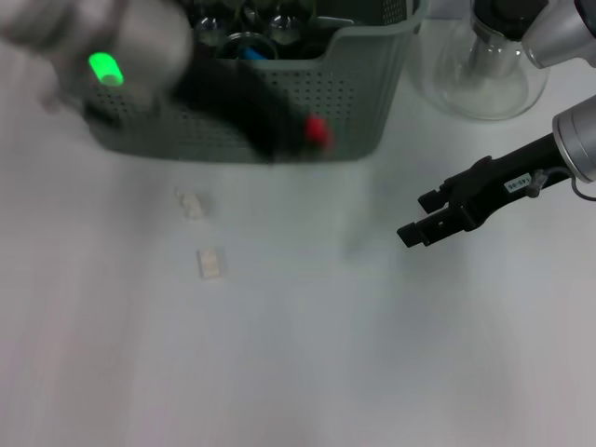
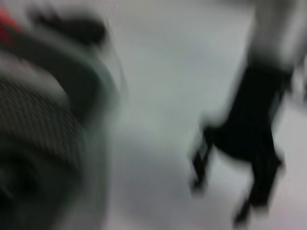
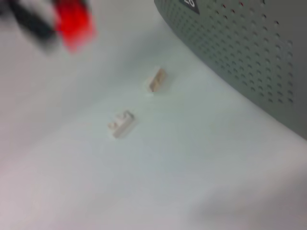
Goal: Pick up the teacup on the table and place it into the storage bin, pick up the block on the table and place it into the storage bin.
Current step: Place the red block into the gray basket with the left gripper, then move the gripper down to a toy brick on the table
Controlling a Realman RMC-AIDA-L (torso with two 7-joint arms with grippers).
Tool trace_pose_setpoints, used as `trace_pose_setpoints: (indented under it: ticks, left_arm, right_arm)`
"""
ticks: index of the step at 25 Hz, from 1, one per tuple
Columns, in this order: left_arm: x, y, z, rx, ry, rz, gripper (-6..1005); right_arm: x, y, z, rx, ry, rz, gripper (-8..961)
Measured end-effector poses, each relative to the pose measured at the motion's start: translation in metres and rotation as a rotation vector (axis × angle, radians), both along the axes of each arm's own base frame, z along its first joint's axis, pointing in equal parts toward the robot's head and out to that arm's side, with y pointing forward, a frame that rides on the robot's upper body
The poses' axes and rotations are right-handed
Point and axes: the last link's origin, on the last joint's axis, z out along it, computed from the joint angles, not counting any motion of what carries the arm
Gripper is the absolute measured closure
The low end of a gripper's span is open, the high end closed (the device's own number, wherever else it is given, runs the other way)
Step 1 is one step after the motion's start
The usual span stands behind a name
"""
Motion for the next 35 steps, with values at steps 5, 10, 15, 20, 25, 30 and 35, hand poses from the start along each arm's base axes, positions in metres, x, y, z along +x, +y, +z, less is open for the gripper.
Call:
trace_pose_setpoints:
  ticks: [5, 10, 15, 20, 25, 30, 35]
  left_arm:
    - [0.03, 0.026, 0.064, 0.218, -0.167, -0.014, 779]
    - [0.03, 0.077, 0.07, 0.363, -0.162, 0.076, 763]
    - [0.012, 0.126, 0.048, 0.402, -0.134, 0.179, 746]
    - [-0.008, 0.147, 0.023, 0.443, -0.038, 0.216, 730]
    - [-0.018, 0.15, 0.003, 0.473, 0.093, 0.184, 713]
    - [-0.019, 0.152, 0.001, 0.511, 0.12, 0.192, 609]
    - [-0.014, 0.152, 0.019, 0.541, 0.05, 0.245, 414]
  right_arm:
    - [-0.002, 0.0, -0.001, -0.005, 0.001, -0.001, 175]
    - [-0.004, 0.001, -0.001, -0.007, 0.002, 0.005, 175]
    - [-0.006, 0.002, -0.002, -0.006, 0.003, 0.012, 176]
    - [-0.006, 0.002, -0.001, -0.004, 0.002, 0.015, 176]
    - [-0.006, 0.003, -0.001, 0.0, 0.0, 0.017, 176]
    - [-0.008, 0.003, 0.0, -0.006, -0.002, 0.024, 176]
    - [-0.009, 0.002, -0.001, -0.012, -0.001, 0.038, 175]
